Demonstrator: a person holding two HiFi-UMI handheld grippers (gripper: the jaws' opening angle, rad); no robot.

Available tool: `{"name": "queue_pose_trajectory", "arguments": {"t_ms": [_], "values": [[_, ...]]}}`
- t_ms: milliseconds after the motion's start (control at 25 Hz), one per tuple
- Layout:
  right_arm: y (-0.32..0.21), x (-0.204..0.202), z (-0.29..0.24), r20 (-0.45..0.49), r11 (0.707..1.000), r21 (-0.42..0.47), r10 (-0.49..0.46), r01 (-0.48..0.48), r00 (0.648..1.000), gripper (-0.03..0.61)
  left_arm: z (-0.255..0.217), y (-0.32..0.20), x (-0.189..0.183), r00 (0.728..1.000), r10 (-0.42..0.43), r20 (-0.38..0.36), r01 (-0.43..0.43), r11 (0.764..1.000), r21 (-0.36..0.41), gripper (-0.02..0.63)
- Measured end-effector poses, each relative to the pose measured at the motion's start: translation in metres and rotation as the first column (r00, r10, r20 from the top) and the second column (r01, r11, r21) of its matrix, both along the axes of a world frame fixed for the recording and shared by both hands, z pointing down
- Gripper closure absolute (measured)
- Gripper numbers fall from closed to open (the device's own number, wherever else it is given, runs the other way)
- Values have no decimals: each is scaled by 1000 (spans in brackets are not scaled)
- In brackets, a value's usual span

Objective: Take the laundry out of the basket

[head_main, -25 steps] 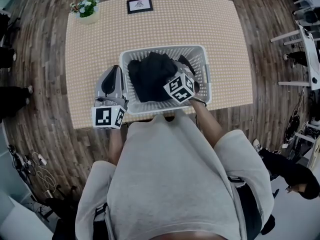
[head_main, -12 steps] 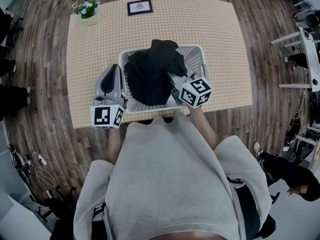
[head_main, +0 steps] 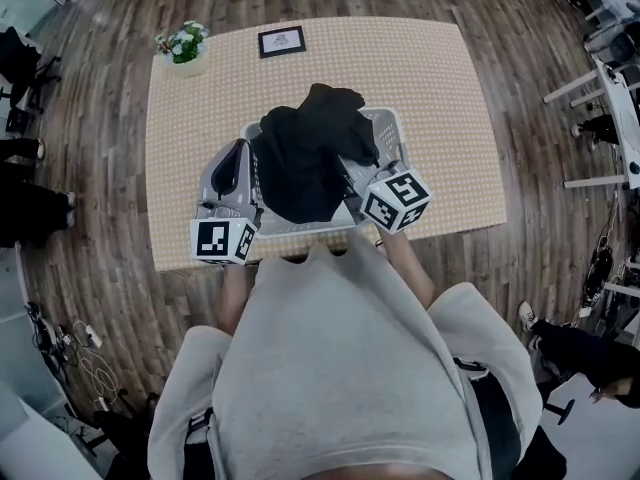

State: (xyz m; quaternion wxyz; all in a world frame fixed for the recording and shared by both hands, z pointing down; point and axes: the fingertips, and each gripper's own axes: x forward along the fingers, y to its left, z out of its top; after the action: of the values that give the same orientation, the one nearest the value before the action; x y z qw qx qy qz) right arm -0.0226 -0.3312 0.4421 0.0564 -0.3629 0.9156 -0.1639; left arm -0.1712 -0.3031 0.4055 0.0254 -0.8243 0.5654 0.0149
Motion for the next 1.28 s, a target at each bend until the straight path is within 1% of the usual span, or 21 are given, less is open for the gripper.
{"name": "queue_pose_trajectory", "arguments": {"t_ms": [120,240,480,560,680,840,1000,1120,1280], "values": [[3,6,-37,26,997,75,-8,6,1000,502,-9,2,1,1000,-17,10,17,1000,16,603],[12,13,-58,38,991,131,-22,17,999,502,-11,11,3,999,-41,12,40,999,27,603],[43,16,-58,1,987,149,-61,61,998,502,-1,40,15,997,-74,4,74,997,-8,603],[49,16,-64,-3,984,161,-69,69,998,502,-2,45,20,997,-75,-2,75,997,-8,603],[62,16,-78,13,980,190,-64,61,998,502,-8,55,22,998,-62,-3,62,998,21,602],[91,11,-103,33,968,248,-42,33,999,502,-25,81,15,999,-35,-18,36,996,76,602],[136,0,-130,47,955,297,-11,-4,999,502,-34,120,2,999,1,-49,4,994,108,603],[176,-16,-140,47,952,307,6,-20,999,502,-41,155,-13,997,20,-68,-12,992,124,603],[227,-31,-146,62,952,302,28,-45,998,502,-52,198,-29,997,50,-67,-40,990,136,603]]}}
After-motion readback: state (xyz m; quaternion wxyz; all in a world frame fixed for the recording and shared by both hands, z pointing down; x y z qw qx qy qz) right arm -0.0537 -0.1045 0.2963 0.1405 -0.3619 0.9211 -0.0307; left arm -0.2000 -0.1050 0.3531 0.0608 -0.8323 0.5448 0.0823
